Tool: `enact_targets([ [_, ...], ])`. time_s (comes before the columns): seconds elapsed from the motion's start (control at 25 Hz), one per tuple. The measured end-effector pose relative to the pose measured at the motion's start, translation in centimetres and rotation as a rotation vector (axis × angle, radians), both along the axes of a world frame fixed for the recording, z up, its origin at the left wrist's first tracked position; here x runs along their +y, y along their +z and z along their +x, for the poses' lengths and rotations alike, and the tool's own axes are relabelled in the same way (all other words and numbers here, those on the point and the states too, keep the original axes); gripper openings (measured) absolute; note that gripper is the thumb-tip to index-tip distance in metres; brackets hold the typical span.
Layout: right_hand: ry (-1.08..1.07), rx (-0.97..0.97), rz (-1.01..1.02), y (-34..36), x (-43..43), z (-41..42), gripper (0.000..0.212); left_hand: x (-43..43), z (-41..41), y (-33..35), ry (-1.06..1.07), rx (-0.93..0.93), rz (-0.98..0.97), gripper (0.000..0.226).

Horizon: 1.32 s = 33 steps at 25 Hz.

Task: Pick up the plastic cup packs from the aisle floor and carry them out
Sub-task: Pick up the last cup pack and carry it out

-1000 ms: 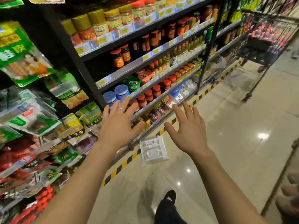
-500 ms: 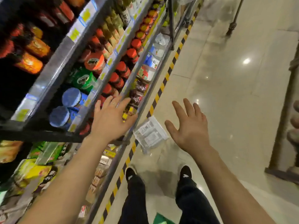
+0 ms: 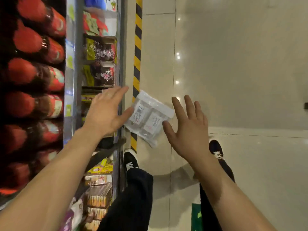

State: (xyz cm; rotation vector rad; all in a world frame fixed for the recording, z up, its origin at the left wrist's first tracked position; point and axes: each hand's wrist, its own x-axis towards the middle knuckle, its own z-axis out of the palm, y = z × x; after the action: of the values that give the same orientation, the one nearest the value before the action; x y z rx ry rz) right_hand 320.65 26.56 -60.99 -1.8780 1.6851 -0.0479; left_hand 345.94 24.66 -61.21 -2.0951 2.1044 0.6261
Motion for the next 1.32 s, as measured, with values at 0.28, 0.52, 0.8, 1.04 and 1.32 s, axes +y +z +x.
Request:
enact_targets([
  [0.28, -0.221, -0.032, 0.102, -22.4, 5.1, 6.1, 0.075, 0.2, 3.3, -22.8, -0.017, -0.005, 0.054, 0.079],
  [0.52, -0.32, 0.006, 0.172, -37.2, 8.3, 6.1, 0.08, 0.1, 4.3, -36.7, 0.02, -0.134, 0.041, 0.072],
  [0.8, -0.386, 0.027, 0.17, -46.4, 10.9, 8.1, 0.082, 2.6, 6.4, -46.2, 0.34, 0.004, 0.156, 0.068],
  [1.04, -0.482, -0.24, 0.074, -47.2, 10.2, 8.2, 0.086, 3.3, 5.4, -46.2, 0.449, 0.219, 0.202, 0.057],
  [1.32, -0.478, -0.396, -0.097, -36.8, 4.0, -0.3, 0.086, -0.6, -0.9, -35.4, 0.364, 0.313, 0.005, 0.069],
])
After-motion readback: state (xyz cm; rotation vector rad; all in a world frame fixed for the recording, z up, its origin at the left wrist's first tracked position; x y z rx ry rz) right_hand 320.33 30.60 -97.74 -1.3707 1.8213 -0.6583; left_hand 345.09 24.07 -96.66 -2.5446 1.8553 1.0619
